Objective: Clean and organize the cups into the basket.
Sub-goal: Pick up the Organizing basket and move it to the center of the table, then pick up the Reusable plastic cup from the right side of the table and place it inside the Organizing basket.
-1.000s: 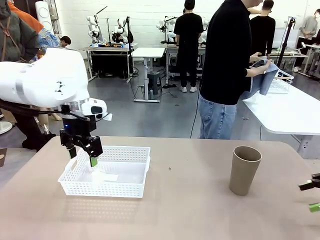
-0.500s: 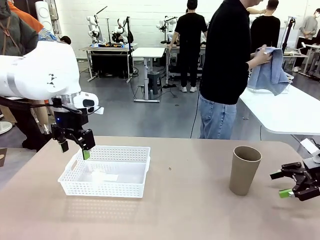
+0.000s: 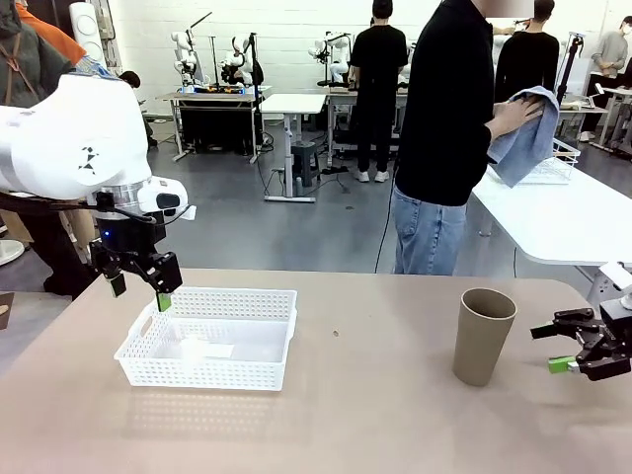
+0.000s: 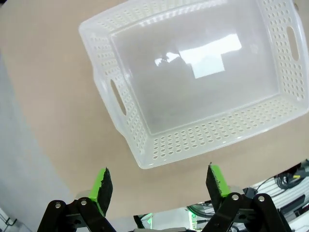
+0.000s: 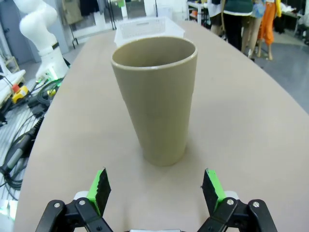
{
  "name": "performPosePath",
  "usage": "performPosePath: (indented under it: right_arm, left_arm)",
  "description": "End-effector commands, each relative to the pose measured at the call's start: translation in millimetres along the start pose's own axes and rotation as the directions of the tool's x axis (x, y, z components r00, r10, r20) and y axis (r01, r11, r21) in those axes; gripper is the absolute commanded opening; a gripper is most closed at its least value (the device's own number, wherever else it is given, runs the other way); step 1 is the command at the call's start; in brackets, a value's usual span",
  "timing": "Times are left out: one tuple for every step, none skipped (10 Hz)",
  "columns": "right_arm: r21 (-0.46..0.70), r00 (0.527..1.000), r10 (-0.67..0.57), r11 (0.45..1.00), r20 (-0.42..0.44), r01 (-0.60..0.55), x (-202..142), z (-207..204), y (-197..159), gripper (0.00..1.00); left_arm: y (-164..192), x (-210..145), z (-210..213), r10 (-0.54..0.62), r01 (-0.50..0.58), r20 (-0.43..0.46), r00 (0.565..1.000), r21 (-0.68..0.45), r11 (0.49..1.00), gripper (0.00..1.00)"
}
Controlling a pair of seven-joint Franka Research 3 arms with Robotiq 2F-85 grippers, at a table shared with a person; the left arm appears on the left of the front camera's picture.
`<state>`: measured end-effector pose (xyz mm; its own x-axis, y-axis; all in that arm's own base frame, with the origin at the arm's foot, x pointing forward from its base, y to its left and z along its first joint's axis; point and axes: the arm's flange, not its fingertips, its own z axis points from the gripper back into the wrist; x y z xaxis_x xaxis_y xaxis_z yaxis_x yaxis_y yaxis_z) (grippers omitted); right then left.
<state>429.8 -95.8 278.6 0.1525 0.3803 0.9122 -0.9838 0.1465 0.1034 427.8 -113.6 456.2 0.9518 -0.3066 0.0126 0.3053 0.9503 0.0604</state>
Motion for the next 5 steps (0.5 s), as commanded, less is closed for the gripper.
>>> performPosePath:
  right_arm:
    - [-0.008, 0.999, -0.008, 1.000, 0.051, 0.008, -0.9, -2.8, -10.6, 1.00]
    - [-0.008, 0.999, -0.008, 1.000, 0.047, 0.008, -1.8, -4.7, -12.5, 1.00]
    - [-0.006, 0.999, -0.010, 1.000, 0.046, 0.011, -2.2, -7.1, -13.8, 1.00]
    - [-0.003, 0.999, -0.008, 1.000, 0.045, 0.008, -2.6, -9.6, -14.6, 1.00]
    - [-0.002, 0.999, -0.006, 1.000, 0.042, 0.006, -2.0, -10.9, -14.5, 1.00]
  left_arm:
    - [7.5, -9.1, 0.2, 0.108, -0.112, 0.049, 0.993, 0.088, 0.990, 1.00]
    - [21.4, -8.5, -1.0, 0.146, -0.148, 0.033, 0.989, 0.065, 0.987, 1.00]
    - [34.8, -6.3, -7.3, 0.178, -0.178, 0.010, 0.984, 0.044, 0.983, 1.00]
    - [46.3, -5.5, -15.6, 0.195, -0.194, -0.006, 0.981, 0.035, 0.980, 1.00]
    - [55.6, -5.6, -24.6, 0.208, -0.208, -0.025, 0.978, 0.003, 0.978, 1.00]
